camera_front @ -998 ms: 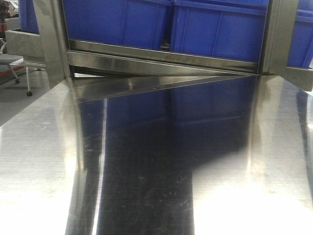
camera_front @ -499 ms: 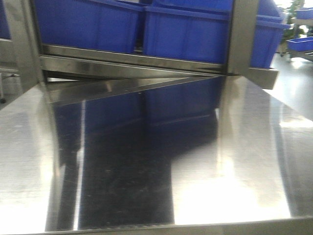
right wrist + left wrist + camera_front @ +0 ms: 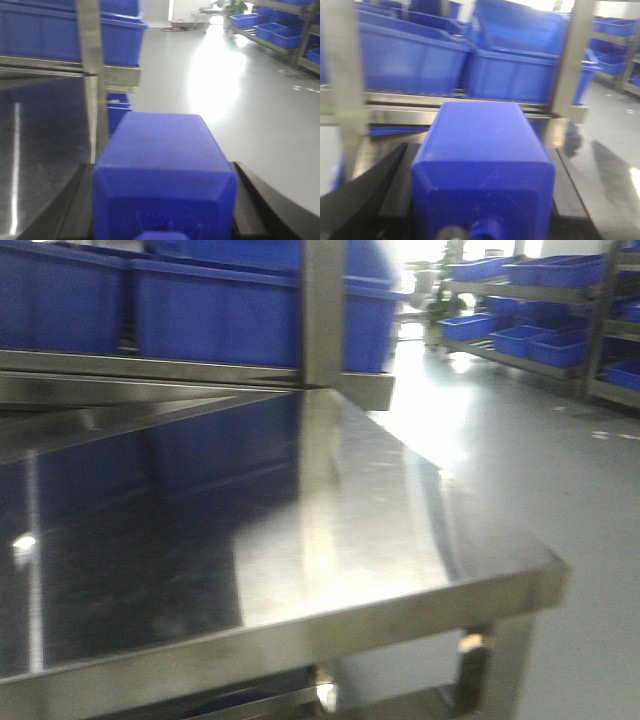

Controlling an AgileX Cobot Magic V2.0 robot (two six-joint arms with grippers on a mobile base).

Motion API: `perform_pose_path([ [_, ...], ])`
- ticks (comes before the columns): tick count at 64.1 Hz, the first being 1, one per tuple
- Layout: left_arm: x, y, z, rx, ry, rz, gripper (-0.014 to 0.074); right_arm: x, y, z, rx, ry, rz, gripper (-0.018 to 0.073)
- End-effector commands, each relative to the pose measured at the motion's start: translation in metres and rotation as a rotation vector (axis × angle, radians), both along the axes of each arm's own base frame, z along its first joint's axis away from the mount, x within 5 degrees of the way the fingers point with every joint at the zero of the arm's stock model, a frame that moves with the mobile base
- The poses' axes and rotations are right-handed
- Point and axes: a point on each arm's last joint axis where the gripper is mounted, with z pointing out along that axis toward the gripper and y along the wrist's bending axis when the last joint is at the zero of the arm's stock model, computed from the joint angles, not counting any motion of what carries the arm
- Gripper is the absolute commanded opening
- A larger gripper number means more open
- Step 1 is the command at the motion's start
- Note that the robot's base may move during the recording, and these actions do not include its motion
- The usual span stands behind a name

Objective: Pick and sort blue part to right shelf
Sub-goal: 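Drive the base away from the steel table carrying both bottles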

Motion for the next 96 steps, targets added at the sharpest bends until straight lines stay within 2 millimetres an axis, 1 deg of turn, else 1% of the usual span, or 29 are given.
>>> perform_pose_path([
  [1,-0.001,0.0008,0.0169,-0.017,-0.107,0.01,0.0395,-0.0003,-0.0006,0.0168,0.001,-0.11,-0.009,0.0404],
  [96,-0.001,0.0008,0.0169,-0.017,-0.107,0.01,0.0395,-0.0003,-0.0006,0.0168,0.001,-0.11,-0.009,0.0404],
])
